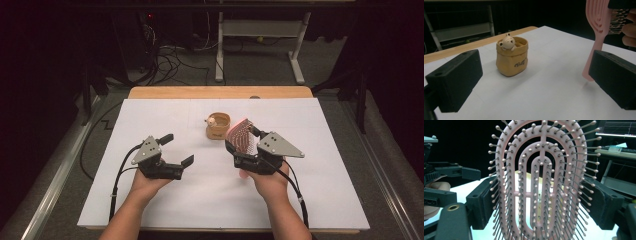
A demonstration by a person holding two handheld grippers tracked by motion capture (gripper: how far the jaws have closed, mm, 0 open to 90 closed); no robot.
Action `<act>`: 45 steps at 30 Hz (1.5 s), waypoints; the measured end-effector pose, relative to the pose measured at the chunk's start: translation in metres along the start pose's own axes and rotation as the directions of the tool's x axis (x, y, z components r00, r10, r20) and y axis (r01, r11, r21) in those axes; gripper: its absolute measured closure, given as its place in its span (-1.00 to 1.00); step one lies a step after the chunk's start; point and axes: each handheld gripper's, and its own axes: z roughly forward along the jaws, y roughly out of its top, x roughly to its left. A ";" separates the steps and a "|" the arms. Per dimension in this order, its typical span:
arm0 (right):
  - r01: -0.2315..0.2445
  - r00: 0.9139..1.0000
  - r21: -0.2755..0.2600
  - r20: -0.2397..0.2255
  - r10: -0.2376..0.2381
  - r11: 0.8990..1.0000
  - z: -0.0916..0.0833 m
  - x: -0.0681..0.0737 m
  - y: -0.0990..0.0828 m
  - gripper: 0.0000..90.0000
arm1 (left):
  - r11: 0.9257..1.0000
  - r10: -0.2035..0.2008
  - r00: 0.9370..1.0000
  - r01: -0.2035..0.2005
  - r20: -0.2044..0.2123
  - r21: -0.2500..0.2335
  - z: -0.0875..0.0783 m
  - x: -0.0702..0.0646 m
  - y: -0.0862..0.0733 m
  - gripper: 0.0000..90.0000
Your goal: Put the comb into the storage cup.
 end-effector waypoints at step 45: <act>0.052 0.997 -0.015 -0.057 -0.053 0.999 0.016 0.041 -0.008 -0.54 | 0.999 0.051 0.998 -0.050 0.038 -0.022 -0.012 -0.036 0.048 -0.98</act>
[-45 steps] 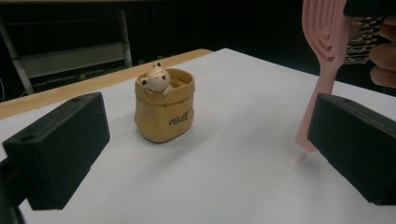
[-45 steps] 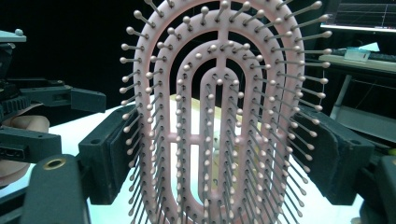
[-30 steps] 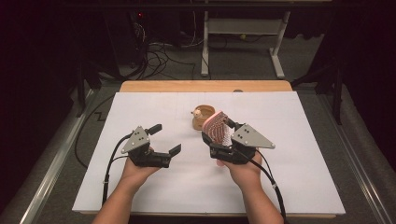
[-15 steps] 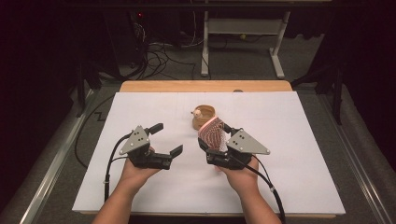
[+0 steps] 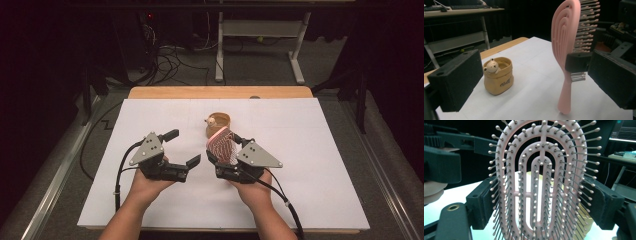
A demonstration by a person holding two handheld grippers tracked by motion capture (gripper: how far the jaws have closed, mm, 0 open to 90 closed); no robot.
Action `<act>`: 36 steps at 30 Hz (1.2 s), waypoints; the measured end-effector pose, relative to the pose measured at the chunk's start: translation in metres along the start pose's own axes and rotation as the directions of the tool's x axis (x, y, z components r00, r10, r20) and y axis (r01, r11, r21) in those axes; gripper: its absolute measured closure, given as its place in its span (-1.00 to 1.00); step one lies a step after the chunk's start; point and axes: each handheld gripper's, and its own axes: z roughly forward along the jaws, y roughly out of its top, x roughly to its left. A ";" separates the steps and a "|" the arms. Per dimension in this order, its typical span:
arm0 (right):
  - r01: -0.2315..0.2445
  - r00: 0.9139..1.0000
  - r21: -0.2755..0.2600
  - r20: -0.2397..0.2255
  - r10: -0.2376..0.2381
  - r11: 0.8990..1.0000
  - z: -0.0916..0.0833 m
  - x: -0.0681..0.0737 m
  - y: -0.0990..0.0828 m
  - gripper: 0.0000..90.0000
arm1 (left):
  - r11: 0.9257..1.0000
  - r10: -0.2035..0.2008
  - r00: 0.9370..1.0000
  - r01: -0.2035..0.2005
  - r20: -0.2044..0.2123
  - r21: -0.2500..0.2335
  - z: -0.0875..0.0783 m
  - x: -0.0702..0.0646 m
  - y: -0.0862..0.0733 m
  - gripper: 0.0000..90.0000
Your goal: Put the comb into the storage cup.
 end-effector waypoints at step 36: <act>0.027 1.000 -0.001 -0.013 -0.027 1.000 0.006 0.013 0.000 -0.54 | 0.999 0.034 0.998 -0.036 0.047 0.029 0.036 -0.027 0.025 -0.17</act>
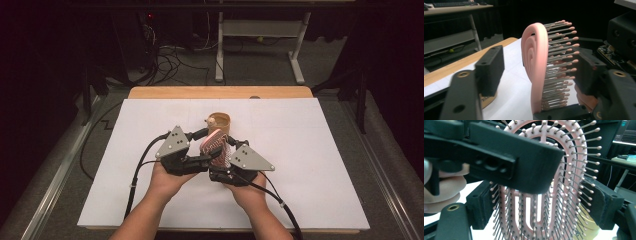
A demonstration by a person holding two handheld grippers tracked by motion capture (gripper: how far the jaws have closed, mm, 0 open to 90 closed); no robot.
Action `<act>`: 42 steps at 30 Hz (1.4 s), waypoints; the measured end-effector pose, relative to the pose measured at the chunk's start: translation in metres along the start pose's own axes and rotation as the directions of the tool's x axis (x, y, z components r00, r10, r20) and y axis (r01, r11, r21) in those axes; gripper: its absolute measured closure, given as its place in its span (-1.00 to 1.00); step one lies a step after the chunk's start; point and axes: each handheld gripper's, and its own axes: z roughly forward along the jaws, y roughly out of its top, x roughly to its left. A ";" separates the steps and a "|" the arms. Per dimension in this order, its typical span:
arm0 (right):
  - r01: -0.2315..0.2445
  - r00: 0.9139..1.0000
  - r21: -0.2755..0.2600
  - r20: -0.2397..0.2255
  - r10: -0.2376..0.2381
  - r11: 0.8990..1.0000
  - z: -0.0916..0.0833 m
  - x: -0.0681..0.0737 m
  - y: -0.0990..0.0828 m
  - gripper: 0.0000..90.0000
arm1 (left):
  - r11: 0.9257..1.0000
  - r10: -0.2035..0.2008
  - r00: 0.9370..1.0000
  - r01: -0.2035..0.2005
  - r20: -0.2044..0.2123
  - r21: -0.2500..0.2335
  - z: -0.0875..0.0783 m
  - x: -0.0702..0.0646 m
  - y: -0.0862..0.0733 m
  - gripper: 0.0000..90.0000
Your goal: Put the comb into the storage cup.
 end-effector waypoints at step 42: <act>-0.007 1.000 0.004 0.022 0.007 1.000 0.001 -0.003 0.001 -0.58 | 1.000 -0.008 1.000 0.008 -0.026 0.020 0.006 -0.010 0.006 0.43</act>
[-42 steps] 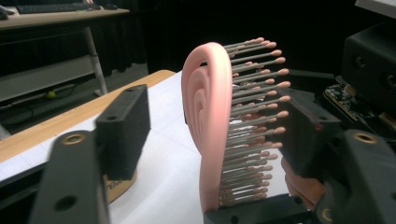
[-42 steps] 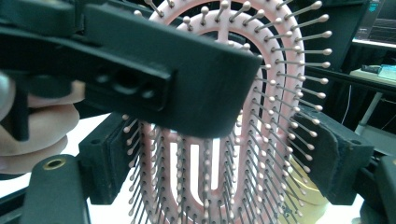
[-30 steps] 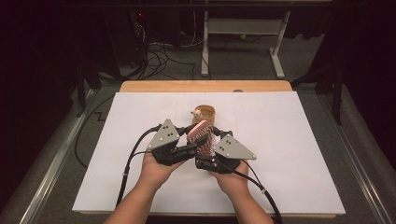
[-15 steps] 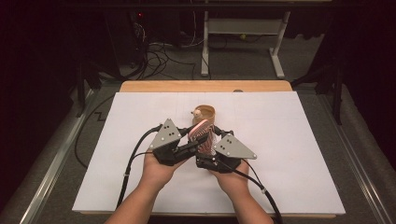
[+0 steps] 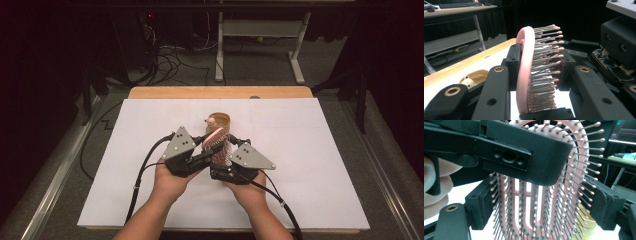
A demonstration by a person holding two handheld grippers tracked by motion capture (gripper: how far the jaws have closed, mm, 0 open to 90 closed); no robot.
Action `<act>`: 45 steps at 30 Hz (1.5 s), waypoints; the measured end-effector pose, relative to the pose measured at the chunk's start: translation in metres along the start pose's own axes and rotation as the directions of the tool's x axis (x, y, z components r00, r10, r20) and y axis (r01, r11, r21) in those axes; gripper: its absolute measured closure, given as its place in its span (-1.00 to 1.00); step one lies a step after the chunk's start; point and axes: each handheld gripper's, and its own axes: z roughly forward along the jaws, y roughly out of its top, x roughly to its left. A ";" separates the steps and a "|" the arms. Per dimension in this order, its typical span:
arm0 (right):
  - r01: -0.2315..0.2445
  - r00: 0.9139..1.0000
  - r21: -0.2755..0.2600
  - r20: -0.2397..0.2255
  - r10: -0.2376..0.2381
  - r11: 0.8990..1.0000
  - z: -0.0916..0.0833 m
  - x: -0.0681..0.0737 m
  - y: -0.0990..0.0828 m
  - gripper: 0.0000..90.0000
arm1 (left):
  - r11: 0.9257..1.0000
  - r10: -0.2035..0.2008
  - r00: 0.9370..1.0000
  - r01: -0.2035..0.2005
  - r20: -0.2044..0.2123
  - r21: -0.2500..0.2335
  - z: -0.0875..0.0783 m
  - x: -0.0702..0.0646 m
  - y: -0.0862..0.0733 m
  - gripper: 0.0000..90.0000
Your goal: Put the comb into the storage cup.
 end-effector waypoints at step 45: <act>-0.094 0.994 0.099 0.061 0.089 0.991 -0.052 -0.053 -0.040 -1.00 | 0.998 -0.010 0.989 0.000 -0.145 -0.067 -0.012 0.038 0.007 0.44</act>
